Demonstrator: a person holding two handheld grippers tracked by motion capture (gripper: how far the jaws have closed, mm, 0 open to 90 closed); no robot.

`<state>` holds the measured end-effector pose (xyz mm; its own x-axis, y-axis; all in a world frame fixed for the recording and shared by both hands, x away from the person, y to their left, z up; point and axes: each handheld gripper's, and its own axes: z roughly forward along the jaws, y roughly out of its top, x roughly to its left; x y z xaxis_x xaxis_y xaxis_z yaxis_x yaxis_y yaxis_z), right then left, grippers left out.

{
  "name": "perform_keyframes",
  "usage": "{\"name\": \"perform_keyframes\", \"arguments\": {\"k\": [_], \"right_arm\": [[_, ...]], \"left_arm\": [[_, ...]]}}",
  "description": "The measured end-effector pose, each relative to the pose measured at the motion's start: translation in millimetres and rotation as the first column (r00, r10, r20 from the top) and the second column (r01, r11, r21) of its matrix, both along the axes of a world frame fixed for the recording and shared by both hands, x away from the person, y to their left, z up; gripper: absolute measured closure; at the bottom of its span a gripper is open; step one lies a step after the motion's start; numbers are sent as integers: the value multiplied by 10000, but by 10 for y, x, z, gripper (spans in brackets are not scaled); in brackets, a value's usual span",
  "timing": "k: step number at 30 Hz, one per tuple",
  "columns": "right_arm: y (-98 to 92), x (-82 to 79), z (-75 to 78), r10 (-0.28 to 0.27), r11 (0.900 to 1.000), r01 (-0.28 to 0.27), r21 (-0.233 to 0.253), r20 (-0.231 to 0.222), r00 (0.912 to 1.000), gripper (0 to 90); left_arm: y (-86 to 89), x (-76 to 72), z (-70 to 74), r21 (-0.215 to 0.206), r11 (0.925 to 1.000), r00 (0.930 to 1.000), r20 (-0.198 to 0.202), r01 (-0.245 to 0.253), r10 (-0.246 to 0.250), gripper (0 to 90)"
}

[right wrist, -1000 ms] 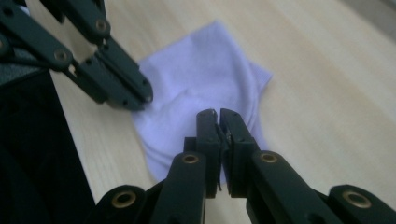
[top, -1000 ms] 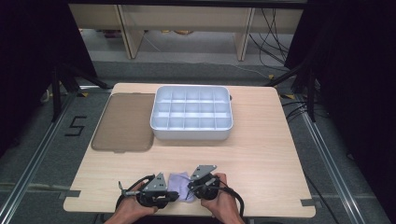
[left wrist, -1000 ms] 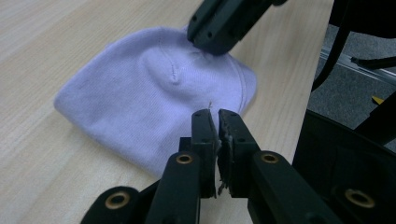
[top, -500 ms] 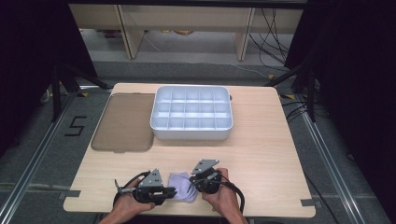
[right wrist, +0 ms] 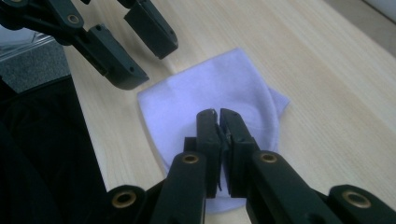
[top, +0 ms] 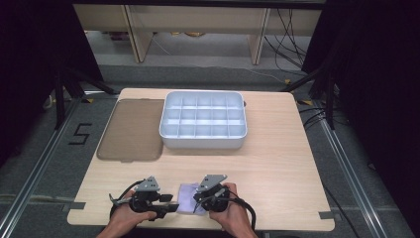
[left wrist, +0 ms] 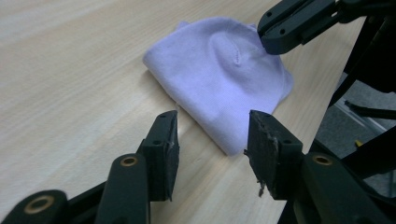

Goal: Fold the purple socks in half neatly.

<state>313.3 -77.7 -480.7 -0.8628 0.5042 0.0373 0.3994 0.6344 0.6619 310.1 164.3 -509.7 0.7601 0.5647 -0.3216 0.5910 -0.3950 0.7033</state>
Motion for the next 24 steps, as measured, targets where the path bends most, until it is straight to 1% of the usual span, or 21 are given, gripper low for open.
{"name": "perform_keyframes", "arguments": {"k": [1,3,4,5,6,7,8,9,10,11,12,14,15,16,17,18,19,20,21,23,24], "right_arm": [[-1,0,-6,46,10000,-46,-66,2,10000,869],[-4,-7,-2,-25,9998,22,-207,-147,9999,868],[2,-8,-8,-52,9999,50,-159,-126,9999,868],[6,-8,-12,-76,9999,74,-132,-111,9999,868],[-4,-4,0,-24,9997,21,-224,-92,10000,868],[-7,-4,-1,-9,9998,8,-196,-26,10000,868],[-7,-14,4,-135,9997,131,-218,-181,9997,868],[-4,-14,-3,-115,9999,114,-71,-133,9998,868],[-1,-1,-9,46,10000,-46,-50,-26,10000,868],[-7,6,-4,105,9999,-105,-108,-54,9999,868],[-2,3,-10,42,10000,-43,-66,-17,10000,868],[-10,0,1,121,9998,-122,-135,-29,9999,868],[-6,2,-5,48,10000,-47,-75,99,9999,869],[-5,-1,4,90,9998,-91,-172,-58,9999,869],[9,0,-10,58,10000,-57,-76,49,10000,869],[14,-8,-5,112,9999,-113,-110,-107,9999,869],[37,-16,-20,190,9998,-190,-11,-30,9998,870],[44,-27,-10,293,9996,-295,-56,-226,9993,871],[68,-42,-22,346,9994,-344,62,-232,9991,873],[125,-59,-52,785,9969,-782,90,-345,9963,875],[143,-71,-67,776,9970,-777,-9,-423,9961,877]], "left_arm": [[-17,8,-16,22,10000,10000,-73,-13,13,523],[-63,13,-52,10,10000,9998,-184,-58,58,518],[-76,17,-64,21,10000,9998,-222,-15,15,519],[-100,19,-73,-39,10000,9999,-113,-54,54,529],[-129,21,-78,-63,10000,10000,-40,-15,14,550],[-137,23,-77,128,9999,9999,112,42,-43,575],[-156,13,-83,190,9998,9995,326,35,-41,594],[-170,4,-87,70,10000,9997,252,31,-33,638],[-175,3,-92,50,10000,9996,281,64,-65,675],[-173,2,-98,123,9999,9998,197,-39,37,707],[-169,5,-99,-17,10000,9997,227,39,-39,734],[-162,4,-96,-283,9996,9997,254,-21,28,799],[-155,7,-92,-234,9997,9996,285,26,-19,817],[-155,5,-90,-299,9995,9998,183,-113,119,822],[-149,12,-87,-300,9995,9996,281,-53,62,829],[-146,17,-78,-388,9992,9994,347,-27,41,832],[-137,13,-67,-324,9994,9994,308,-120,130,835],[-126,16,-55,-363,9993,9994,337,-86,98,836],[-114,19,-38,-365,9993,9989,469,-68,85,836],[-103,25,-22,-507,9986,9985,518,-132,158,838],[-100,19,-12,-425,9990,9983,571,-119,143,838]]}}
